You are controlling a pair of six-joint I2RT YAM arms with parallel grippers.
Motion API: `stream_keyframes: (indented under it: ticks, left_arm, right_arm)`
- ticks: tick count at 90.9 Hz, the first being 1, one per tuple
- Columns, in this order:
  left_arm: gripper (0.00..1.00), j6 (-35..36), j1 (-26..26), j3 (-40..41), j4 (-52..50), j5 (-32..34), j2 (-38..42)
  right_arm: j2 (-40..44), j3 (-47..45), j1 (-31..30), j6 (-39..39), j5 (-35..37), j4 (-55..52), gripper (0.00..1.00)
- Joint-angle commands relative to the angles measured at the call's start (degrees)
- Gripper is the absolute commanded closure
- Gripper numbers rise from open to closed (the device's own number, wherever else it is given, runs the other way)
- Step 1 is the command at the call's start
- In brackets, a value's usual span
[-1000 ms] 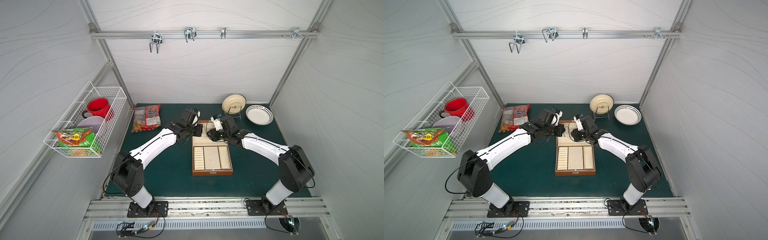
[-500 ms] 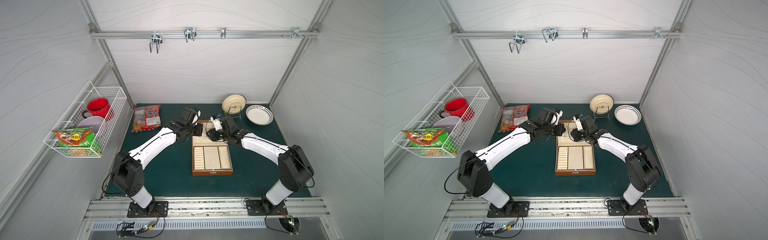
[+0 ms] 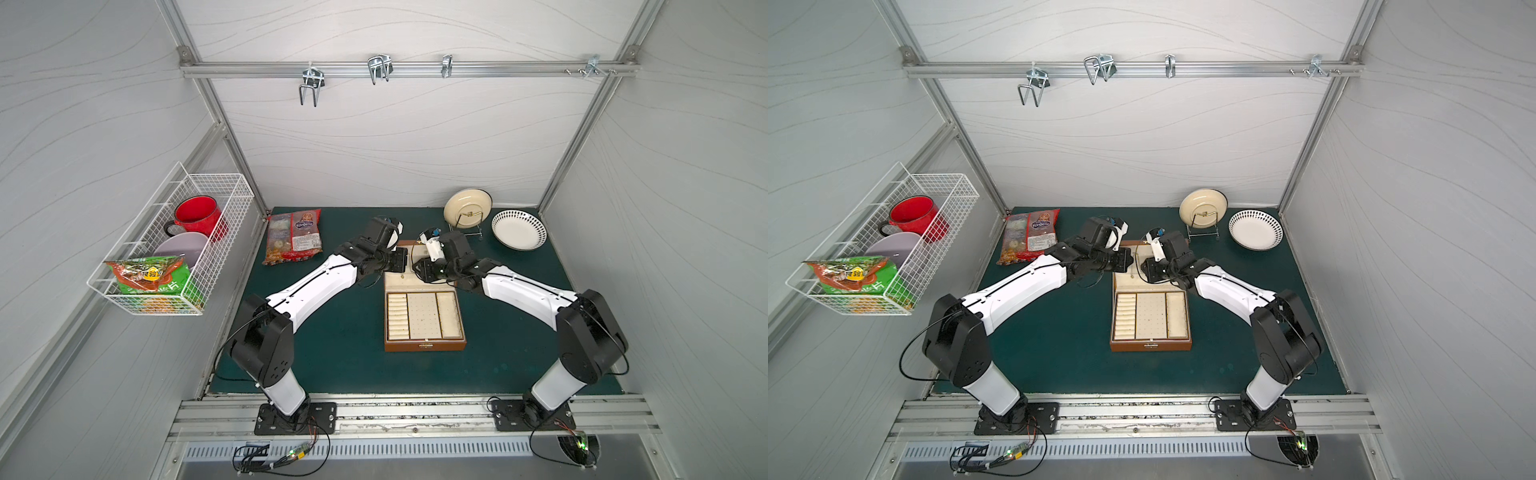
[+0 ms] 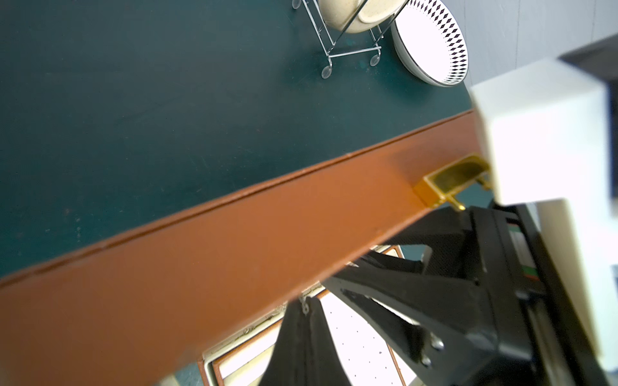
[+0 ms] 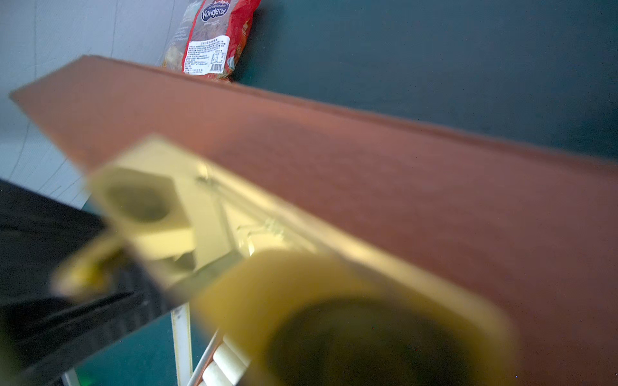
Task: Put jewelry chain into jewelry box
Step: Hang the necklace on the jewelry box clasp.
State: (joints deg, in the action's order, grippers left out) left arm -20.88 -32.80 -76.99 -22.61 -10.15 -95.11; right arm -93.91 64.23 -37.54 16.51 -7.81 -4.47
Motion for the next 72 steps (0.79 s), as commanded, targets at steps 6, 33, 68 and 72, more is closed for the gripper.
stream_keyframes:
  ticks: [6, 33, 68, 72]
  left_arm:
    - [0.94, -0.23, -0.03, 0.82, 3.82, 1.31, -0.65]
    - [0.76, -0.04, -0.01, 1.51, 3.58, 2.07, 0.98]
    - [0.76, -0.45, -0.05, 1.93, 1.85, 3.5, 5.1]
    - [0.76, -0.76, -0.05, 2.48, 1.93, 3.64, 5.84]
  right_arm:
    - [0.62, -0.16, -0.87, -0.41, -0.19, -1.43, 0.71]
    - [0.63, -0.28, -0.88, -0.34, -0.32, -1.5, 0.72]
    - [1.25, -2.89, -1.11, -2.02, 2.12, -1.9, 0.72]
    - [1.1, -3.18, -1.27, -2.16, 2.37, -1.7, 0.72]
